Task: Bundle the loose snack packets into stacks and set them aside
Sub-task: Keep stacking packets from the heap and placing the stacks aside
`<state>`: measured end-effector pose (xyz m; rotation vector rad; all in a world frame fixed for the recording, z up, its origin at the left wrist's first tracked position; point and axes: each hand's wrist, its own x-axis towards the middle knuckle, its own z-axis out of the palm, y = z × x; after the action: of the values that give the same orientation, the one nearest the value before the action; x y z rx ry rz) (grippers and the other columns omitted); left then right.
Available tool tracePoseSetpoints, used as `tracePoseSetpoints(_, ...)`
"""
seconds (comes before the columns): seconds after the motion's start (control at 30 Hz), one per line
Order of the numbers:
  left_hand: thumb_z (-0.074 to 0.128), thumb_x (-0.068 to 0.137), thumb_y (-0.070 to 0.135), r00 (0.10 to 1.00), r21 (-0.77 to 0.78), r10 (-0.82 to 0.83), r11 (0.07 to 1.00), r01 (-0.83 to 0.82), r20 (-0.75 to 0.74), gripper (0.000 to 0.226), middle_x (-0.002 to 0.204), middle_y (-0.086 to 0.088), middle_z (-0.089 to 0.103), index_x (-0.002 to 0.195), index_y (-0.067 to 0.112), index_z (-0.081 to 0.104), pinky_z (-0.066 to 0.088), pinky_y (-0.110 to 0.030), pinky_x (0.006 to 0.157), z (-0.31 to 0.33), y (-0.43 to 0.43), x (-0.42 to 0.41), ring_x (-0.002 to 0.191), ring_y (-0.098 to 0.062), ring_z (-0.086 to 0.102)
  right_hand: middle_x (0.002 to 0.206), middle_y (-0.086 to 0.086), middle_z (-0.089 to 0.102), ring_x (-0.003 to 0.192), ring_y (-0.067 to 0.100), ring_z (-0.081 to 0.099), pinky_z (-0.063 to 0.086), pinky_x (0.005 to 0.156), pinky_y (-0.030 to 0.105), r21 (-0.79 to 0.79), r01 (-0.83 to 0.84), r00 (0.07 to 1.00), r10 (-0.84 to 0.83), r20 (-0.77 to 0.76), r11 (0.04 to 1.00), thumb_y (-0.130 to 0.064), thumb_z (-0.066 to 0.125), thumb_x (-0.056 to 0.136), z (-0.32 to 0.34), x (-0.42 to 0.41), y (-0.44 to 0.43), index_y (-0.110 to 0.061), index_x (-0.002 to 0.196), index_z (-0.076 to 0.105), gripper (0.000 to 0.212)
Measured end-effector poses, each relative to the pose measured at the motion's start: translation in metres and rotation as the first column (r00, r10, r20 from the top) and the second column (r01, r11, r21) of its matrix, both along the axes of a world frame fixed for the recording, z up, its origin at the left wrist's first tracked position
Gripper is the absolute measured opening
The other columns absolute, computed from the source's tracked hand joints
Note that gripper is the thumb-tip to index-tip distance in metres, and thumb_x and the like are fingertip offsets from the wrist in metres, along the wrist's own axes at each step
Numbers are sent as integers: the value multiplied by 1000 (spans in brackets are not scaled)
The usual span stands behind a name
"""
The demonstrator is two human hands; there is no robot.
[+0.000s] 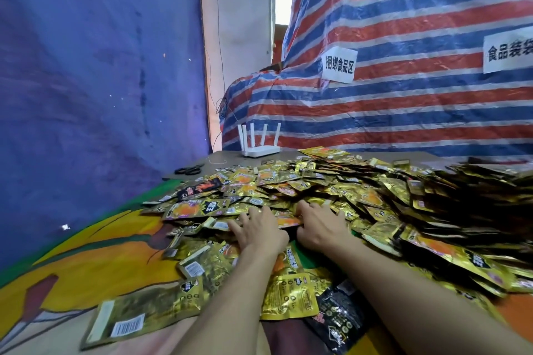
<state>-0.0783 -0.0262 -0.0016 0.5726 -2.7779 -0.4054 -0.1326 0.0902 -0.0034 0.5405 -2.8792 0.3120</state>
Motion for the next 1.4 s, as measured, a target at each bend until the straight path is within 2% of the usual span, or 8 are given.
tracePoseSetpoints(0.27,61,93,18,913,149,-90,976,161,-397,26,112,5,53,117,26,57,49,-42,89,4,-7,1,96,-21,57,100,0,66,98,27,63,54,73,41,-48,-95,974,83,-211,994,-17,52,95,17,6,24,-22,109,54,15)
tracePoseSetpoints(0.37,69,91,19,798,203,-133,930,305,-588,21,122,3,52,110,24,63,54,-33,81,8,-4,-3,106,-22,57,89,-4,68,86,24,66,52,64,35,-136,-139,976,112,-188,981,-13,56,91,34,10,45,-26,104,59,19)
tracePoseSetpoints(0.47,85,76,24,644,487,-48,612,623,-763,35,115,5,60,101,23,60,51,-12,73,19,2,-1,105,-15,61,78,-5,70,74,15,67,58,64,35,-335,-210,974,166,-154,918,-9,61,90,45,17,64,-29,93,64,21)
tracePoseSetpoints(0.57,86,64,30,683,666,6,229,710,-731,55,112,0,69,110,24,59,59,-29,78,25,10,1,97,-13,67,73,-6,71,69,10,67,54,61,32,-590,-273,962,204,-183,760,-18,68,93,50,30,74,-29,77,68,19)
tracePoseSetpoints(0.73,82,80,13,678,592,-225,348,727,-700,14,91,-1,77,88,22,74,58,-26,72,15,12,-1,87,-18,72,62,-1,63,59,14,58,47,53,27,-820,-235,954,285,-92,522,-15,74,90,51,51,82,-12,81,73,9)
tracePoseSetpoints(0.93,73,87,0,745,594,-205,487,640,-634,27,83,-3,74,81,26,70,59,-42,70,18,18,-3,81,-29,70,81,-1,78,69,16,74,57,57,27,-971,-60,976,216,-9,230,-12,73,91,34,56,88,-16,91,76,5)
tracePoseSetpoints(1.23,50,98,-5,605,458,-6,648,609,-796,23,96,-3,65,103,15,61,52,-17,56,27,23,4,84,-12,64,81,-17,75,84,6,71,53,70,25,-989,-7,999,32,-3,147,-23,70,94,31,39,107,-25,87,69,8)
tracePoseSetpoints(1.4,60,98,6,452,281,-6,777,564,-892,21,96,18,57,116,15,55,48,-3,64,33,22,12,85,7,57,107,8,73,92,25,73,61,73,40,-992,59,997,41,64,109,-19,75,91,31,41,109,-10,117,60,31)
